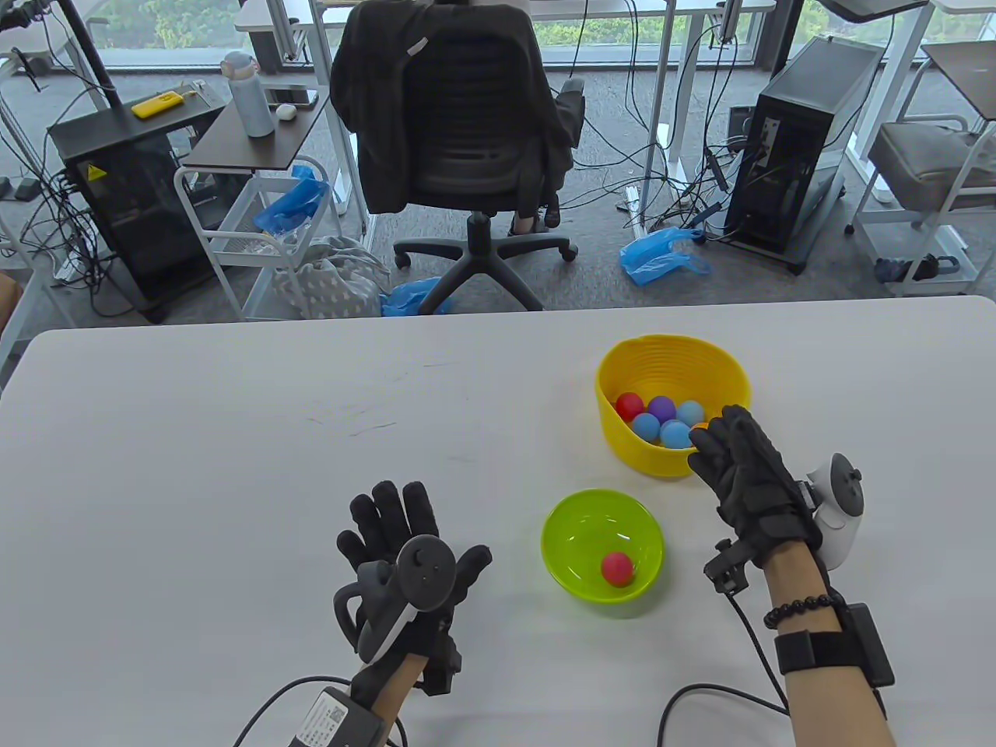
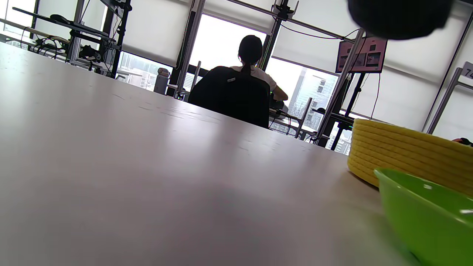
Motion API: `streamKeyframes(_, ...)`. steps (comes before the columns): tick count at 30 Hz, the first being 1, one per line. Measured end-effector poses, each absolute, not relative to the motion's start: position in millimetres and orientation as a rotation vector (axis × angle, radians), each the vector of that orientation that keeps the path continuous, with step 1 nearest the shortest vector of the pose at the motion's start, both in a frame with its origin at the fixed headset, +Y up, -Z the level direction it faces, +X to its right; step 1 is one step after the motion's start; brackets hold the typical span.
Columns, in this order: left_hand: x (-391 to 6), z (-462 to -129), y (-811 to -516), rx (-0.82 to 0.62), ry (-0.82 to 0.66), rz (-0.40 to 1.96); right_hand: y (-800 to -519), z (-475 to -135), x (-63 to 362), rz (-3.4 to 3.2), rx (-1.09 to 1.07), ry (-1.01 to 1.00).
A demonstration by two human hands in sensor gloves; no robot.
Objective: Toss ping pong balls into fabric basket
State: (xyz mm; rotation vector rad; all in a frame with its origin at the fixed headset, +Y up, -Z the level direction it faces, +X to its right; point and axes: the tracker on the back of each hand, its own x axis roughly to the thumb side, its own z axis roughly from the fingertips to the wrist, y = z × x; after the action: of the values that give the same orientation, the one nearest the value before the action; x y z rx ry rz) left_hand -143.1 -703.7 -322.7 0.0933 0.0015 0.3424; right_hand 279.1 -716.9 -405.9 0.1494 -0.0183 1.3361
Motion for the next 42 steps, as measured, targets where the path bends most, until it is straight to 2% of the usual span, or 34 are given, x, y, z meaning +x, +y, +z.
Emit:
streamKeyframes(7,-139,-322,-705,0.084,-0.018,0.338,-689,-381,269,1.743,0.166,-0.323)
streamKeyframes(11,-136,-321,-705,0.082,-0.029,0.337,-677,-369,246,2.007,0.29,-0.399)
streamKeyframes(15,-135,-321,-706,0.081,-0.035,0.341,-677,-362,215,2.31,0.452,-0.41)
streamKeyframes(23,-134,-321,-706,0.082,-0.043,0.339,-691,-362,170,2.701,0.684,-0.105)
streamKeyframes(34,-136,-322,-705,0.097,-0.026,0.324,-708,-367,137,2.96,0.739,0.223)
streamKeyframes(42,-140,-321,-703,0.113,-0.01,0.328,-716,-370,122,3.083,0.735,0.317)
